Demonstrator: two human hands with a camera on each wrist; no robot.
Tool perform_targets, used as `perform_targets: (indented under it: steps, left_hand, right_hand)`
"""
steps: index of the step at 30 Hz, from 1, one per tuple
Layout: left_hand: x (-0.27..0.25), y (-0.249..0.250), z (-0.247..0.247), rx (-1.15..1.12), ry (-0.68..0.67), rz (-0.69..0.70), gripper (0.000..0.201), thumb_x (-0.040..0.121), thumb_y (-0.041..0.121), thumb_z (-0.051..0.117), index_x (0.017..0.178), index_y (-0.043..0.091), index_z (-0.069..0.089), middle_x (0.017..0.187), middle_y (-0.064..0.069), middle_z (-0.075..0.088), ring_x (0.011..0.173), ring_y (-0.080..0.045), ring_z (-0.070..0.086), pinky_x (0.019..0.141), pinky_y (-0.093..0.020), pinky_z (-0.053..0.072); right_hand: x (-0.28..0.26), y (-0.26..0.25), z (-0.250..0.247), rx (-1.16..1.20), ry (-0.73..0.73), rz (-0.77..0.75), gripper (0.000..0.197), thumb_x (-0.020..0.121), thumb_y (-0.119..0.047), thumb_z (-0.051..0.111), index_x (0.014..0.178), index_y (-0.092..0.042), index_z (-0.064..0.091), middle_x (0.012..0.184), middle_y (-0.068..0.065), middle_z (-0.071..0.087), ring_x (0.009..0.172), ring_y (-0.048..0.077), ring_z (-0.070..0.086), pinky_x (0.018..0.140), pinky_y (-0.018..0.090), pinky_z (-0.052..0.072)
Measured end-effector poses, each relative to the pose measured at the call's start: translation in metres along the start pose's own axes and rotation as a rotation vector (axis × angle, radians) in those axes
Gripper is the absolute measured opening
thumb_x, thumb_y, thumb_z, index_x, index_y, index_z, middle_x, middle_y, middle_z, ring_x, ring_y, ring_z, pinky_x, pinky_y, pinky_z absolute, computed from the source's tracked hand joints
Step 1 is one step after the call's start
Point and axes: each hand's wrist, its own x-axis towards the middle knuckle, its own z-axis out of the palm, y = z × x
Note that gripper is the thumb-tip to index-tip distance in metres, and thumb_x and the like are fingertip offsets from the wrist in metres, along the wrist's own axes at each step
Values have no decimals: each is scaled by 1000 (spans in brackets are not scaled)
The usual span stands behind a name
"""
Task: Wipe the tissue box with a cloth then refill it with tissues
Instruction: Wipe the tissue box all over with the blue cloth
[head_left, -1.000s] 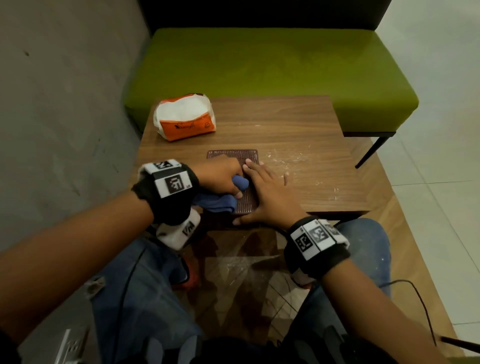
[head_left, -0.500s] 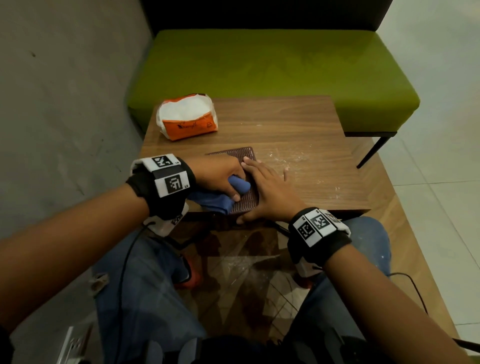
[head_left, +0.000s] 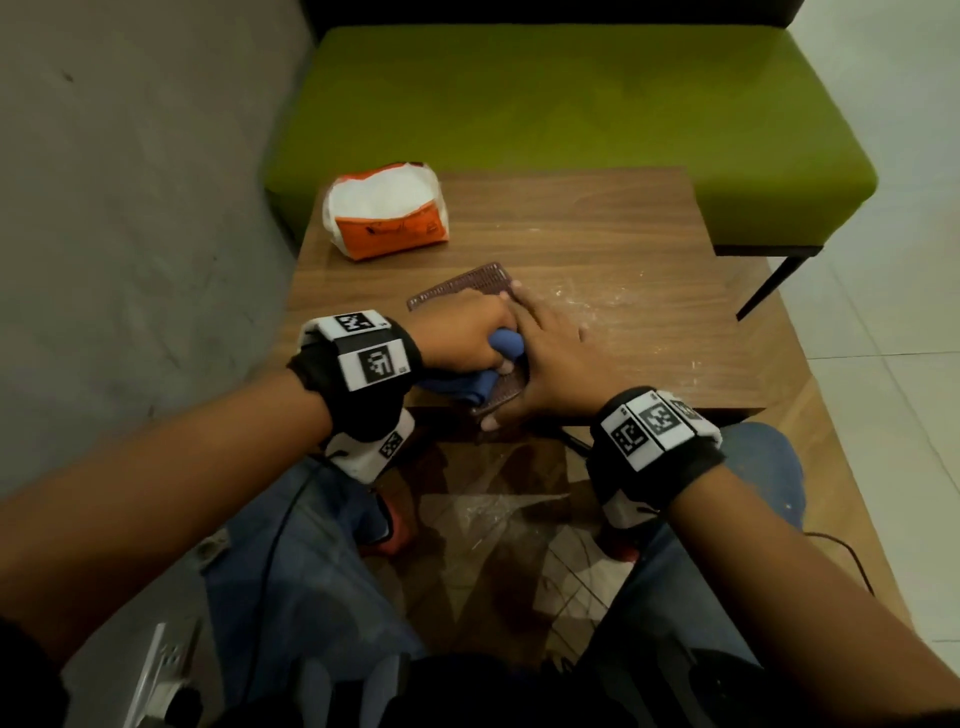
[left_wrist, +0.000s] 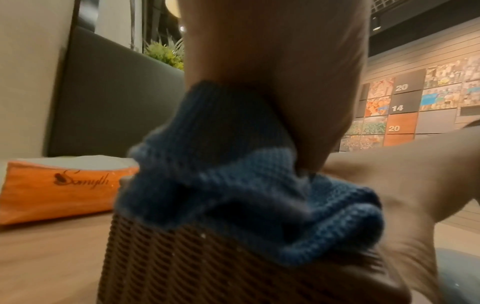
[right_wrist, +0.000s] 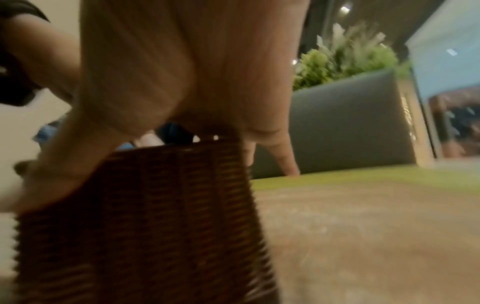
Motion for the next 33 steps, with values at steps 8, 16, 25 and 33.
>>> perform_targets:
  steps: [8, 16, 25, 33]
  left_hand:
    - [8, 9, 33, -7, 334, -206, 17, 85, 27, 55, 84, 11, 60, 91, -11, 65, 93, -31, 57, 72, -40, 48]
    - [3, 6, 7, -202, 93, 49, 15, 82, 23, 67, 83, 9, 67, 79, -4, 67, 71, -19, 59, 66, -32, 46]
    - [11, -11, -26, 38, -371, 63, 16, 78, 11, 72, 75, 17, 58, 67, 5, 53, 60, -10, 45, 54, -15, 35]
    - [10, -13, -23, 42, -321, 31, 12, 80, 15, 71, 82, 8, 62, 80, -8, 60, 68, -19, 49, 65, -31, 42]
  right_hand:
    - [-20, -11, 29, 178, 259, 228, 146, 48, -69, 80, 153, -8, -1, 154, 14, 14, 144, 32, 15, 114, 60, 20]
    - [-3, 6, 10, 114, 175, 32, 118, 52, -37, 90, 146, -3, 27, 141, 15, 33, 130, 30, 31, 110, 40, 30]
    - [4, 21, -17, -109, -67, -67, 127, 54, -47, 88, 153, -22, 12, 155, 4, 19, 143, 26, 18, 113, 60, 22]
    - [36, 21, -59, -274, -272, -47, 129, 56, -26, 92, 154, -29, 8, 161, -1, 7, 147, 26, 9, 112, 65, 19]
